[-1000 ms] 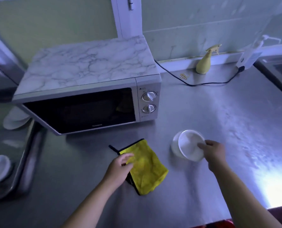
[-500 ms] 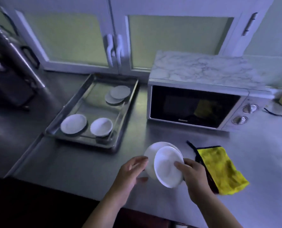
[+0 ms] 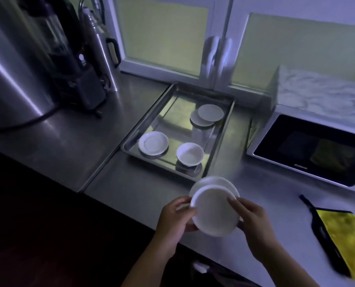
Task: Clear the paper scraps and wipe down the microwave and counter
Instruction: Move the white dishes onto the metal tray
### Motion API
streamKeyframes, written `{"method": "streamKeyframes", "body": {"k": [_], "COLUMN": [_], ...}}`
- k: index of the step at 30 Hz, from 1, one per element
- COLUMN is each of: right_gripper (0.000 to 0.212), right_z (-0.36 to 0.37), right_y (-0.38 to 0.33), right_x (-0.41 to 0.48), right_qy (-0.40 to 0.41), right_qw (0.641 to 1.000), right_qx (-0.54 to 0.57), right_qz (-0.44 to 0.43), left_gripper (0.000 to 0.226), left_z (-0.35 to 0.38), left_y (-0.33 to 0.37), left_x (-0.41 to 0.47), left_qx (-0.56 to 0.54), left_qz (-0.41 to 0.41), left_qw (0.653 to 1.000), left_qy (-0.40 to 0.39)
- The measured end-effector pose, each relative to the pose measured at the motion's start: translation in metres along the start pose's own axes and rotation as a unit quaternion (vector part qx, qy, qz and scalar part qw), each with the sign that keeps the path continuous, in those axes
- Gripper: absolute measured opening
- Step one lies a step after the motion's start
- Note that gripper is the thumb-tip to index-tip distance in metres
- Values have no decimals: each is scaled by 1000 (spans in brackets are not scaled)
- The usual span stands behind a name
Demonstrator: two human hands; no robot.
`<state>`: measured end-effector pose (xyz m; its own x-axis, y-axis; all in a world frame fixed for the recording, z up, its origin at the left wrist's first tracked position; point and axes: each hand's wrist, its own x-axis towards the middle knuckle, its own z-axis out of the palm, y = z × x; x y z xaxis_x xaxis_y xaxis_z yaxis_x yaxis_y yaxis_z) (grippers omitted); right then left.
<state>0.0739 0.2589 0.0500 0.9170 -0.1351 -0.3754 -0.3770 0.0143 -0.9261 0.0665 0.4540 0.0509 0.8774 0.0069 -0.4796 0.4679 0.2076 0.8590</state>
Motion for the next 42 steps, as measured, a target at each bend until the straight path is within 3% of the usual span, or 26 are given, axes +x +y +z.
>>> {"method": "streamKeyframes", "body": {"k": [5,7,12,16,22,25,30,34,42], "right_gripper": [24,36,63,39,37,43,35,38,36], "right_z": [11,17,28,39,56,59,62,72,101], "right_y": [-5,-6,-31,-59,-97,-111,-125,-125,-106], "right_x": [40,68,164,273,438,499,564,584,573], "right_qy": [31,55,118,152,204,187,103,-2,-39], "right_qw": [998,998,990,987,970,953,881,852,821], "right_qx": [49,42,83,37,-128,-237,-460,-523,-560], "right_qz": [8,9,-3,-27,-26,-40,-29,-12,-102], "left_gripper": [13,8,20,25,32,32,37,41,40], "left_z": [-26,-41,-73,-80,-67,-63,-61,-64,-77], "left_y": [20,30,63,83,100,99,92,88,84], "left_x": [32,50,103,157,231,245,262,270,266], "left_qx": [-22,-48,-36,-10,11,6,-13,-7,-11], "left_qz": [15,26,22,10,-24,-28,-50,-65,-71], "left_qw": [997,993,990,989,990,992,992,991,988], "left_qy": [74,102,137,150,136,126,118,115,140]}}
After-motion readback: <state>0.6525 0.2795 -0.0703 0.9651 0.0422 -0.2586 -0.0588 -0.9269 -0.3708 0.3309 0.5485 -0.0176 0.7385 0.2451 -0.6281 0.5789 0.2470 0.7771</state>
